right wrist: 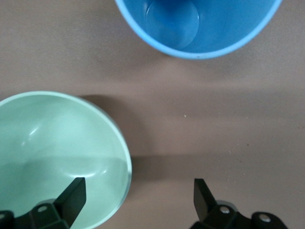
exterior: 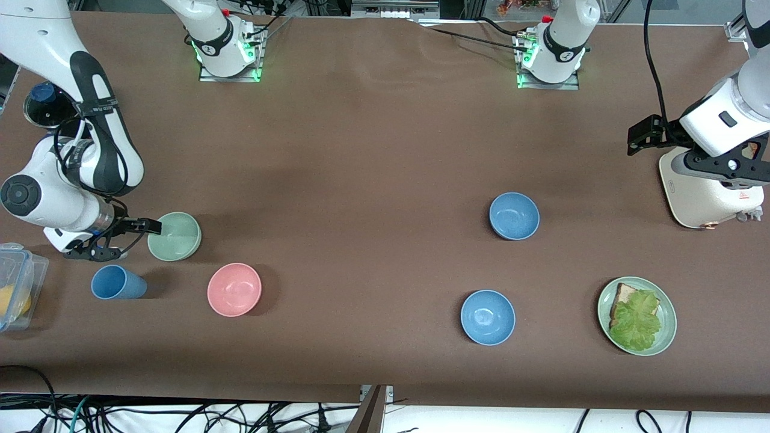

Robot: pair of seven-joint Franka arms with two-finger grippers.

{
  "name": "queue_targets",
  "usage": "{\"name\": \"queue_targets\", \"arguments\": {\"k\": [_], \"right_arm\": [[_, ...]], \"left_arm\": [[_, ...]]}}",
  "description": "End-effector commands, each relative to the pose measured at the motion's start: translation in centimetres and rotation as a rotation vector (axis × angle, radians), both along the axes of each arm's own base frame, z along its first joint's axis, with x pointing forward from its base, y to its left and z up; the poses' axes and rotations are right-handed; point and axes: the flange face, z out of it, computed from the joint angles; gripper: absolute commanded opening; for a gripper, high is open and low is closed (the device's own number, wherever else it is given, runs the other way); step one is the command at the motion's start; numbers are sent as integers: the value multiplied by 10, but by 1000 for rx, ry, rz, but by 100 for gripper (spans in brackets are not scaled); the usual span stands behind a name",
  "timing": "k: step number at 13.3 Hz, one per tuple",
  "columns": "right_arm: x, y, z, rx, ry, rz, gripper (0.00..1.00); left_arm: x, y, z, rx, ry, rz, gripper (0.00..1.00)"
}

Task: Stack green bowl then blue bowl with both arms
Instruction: 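Lower the right gripper and close it on the green bowl rim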

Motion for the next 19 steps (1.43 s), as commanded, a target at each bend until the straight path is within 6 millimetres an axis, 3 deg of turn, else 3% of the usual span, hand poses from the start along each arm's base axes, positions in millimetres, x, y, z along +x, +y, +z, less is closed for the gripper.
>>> {"name": "queue_targets", "arguments": {"k": [1, 4, 5, 10, 12, 17, 19], "right_arm": [[-2, -2, -10, 17, -25, 8, 100], [-3, -1, -13, 25, -22, 0, 98], [-3, -1, -16, 33, -21, -10, 92], [-3, 5, -19, 40, -14, -5, 20], [-2, 8, -18, 41, -11, -1, 3], [-1, 13, -15, 44, -14, 1, 0], [1, 21, 4, 52, -19, 8, 0]], "left_arm": [[3, 2, 6, 10, 3, -15, 100], [3, 2, 6, 10, 3, -15, 100], [3, 2, 6, 8, 1, -15, 100], [3, 2, 6, 9, 3, -15, 100], [3, 2, 6, 10, 3, -15, 100], [3, 2, 6, 9, 3, -15, 100], [3, 2, 6, 9, 3, -15, 100]]}}
